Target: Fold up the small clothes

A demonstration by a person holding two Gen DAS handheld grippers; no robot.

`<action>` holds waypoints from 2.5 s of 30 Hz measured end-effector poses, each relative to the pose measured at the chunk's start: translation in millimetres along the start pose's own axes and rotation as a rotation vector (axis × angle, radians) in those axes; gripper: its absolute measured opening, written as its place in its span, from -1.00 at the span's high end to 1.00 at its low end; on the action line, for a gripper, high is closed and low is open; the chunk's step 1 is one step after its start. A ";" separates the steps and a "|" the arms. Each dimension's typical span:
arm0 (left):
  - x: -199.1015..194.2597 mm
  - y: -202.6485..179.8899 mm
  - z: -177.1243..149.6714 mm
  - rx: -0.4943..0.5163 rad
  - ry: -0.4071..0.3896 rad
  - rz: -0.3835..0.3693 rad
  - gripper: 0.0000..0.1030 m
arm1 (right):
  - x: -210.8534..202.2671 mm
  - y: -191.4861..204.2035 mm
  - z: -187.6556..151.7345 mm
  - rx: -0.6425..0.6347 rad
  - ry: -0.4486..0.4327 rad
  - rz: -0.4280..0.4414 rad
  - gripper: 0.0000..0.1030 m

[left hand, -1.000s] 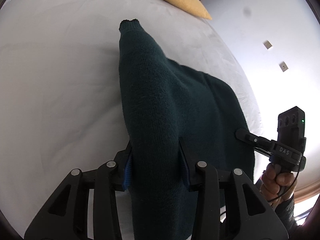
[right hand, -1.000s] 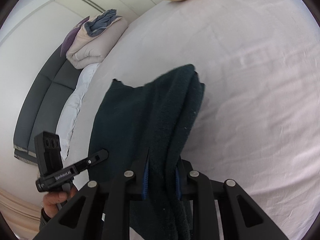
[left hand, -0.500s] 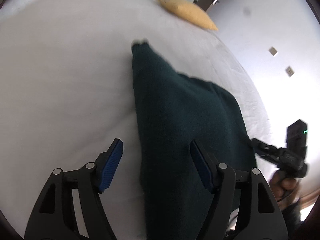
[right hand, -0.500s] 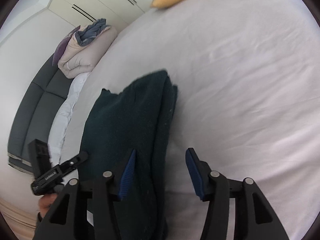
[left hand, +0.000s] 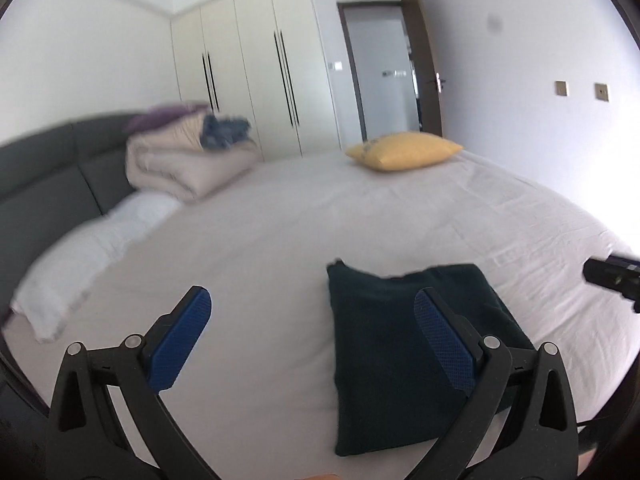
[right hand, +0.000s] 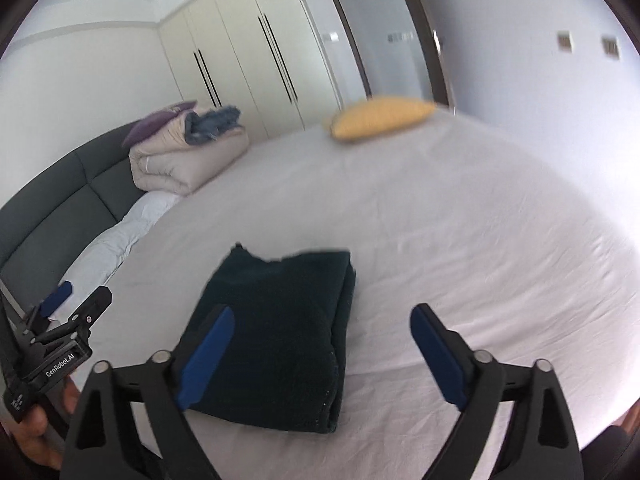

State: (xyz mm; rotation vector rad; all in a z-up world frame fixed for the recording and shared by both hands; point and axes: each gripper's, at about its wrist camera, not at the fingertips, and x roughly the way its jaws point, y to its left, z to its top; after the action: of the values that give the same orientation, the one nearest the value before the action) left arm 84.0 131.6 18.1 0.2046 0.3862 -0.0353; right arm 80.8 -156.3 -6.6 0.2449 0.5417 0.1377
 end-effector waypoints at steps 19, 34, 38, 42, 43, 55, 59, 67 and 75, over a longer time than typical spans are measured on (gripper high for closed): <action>-16.1 17.4 -17.2 -0.172 0.242 0.001 -1.00 | -68.7 41.0 -6.0 -0.104 -0.106 -0.112 -1.00; 8.8 5.1 -47.5 -0.171 0.342 -0.048 -1.00 | -45.1 40.2 -36.4 -0.082 0.030 -0.112 -1.00; 12.4 5.3 -51.4 -0.174 0.351 -0.058 -1.00 | -38.3 39.4 -40.7 -0.077 0.056 -0.123 -1.00; 17.3 5.2 -55.4 -0.179 0.364 -0.061 -1.00 | -31.6 36.4 -43.1 -0.073 0.082 -0.129 -1.00; 18.7 5.1 -56.3 -0.179 0.367 -0.061 -1.00 | -30.0 36.0 -43.9 -0.072 0.088 -0.130 -1.00; 31.6 -0.3 -65.4 -0.186 0.391 -0.079 -1.00 | -17.3 31.3 -49.3 -0.058 0.140 -0.144 -1.00; 35.0 -1.8 -68.5 -0.193 0.401 -0.091 -1.00 | -13.0 30.9 -51.1 -0.063 0.161 -0.149 -1.00; 41.7 -7.1 -75.7 -0.198 0.418 -0.139 -1.00 | -1.6 28.5 -56.6 -0.078 0.204 -0.187 -1.00; 44.7 -11.0 -80.2 -0.200 0.429 -0.134 -1.00 | 6.3 22.8 -62.4 -0.061 0.244 -0.207 -1.00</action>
State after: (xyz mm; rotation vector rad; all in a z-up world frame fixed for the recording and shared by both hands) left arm 94.9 137.5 -73.6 -0.0150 0.8268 -0.0847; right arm 51.9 -121.0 -55.3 0.1112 0.8003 -0.0177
